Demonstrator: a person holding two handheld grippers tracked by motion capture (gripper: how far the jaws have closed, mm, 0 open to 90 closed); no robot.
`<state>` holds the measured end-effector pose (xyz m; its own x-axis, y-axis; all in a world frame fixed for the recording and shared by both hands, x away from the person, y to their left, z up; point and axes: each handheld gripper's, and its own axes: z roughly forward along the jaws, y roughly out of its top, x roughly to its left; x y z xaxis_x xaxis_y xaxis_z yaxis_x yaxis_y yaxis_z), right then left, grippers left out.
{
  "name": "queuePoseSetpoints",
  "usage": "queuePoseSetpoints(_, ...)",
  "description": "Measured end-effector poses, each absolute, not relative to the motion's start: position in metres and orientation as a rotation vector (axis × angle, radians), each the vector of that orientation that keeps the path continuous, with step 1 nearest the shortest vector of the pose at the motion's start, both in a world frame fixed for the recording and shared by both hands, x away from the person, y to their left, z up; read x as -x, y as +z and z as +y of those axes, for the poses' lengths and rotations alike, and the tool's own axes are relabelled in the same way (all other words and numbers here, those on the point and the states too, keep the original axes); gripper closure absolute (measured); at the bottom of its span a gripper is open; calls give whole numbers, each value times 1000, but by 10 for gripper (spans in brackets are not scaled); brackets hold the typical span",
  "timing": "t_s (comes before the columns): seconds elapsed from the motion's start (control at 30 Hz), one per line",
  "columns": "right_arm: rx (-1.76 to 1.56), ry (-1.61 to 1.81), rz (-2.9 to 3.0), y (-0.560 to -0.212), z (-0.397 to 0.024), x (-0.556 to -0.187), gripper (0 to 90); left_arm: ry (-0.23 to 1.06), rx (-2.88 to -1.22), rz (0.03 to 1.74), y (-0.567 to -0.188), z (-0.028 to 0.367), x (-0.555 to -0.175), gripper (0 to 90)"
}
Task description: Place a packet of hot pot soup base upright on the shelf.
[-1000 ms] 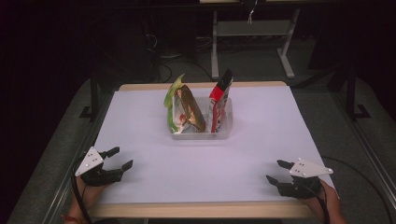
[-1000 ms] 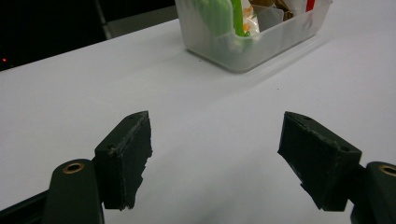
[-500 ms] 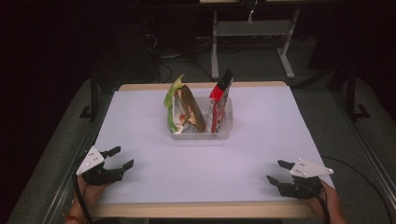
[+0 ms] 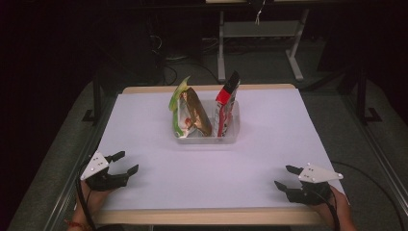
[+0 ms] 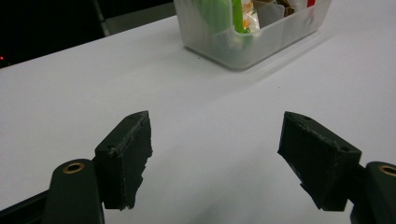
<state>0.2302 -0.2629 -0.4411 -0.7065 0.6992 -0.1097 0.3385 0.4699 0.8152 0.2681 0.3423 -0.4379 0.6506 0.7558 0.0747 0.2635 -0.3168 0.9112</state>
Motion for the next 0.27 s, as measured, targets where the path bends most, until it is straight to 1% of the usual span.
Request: queuePoseSetpoints(0.27, -877, 1124, 2290, -442, -261, -230, 323, 644, -1905, 810, -439, 339, -268, 246)
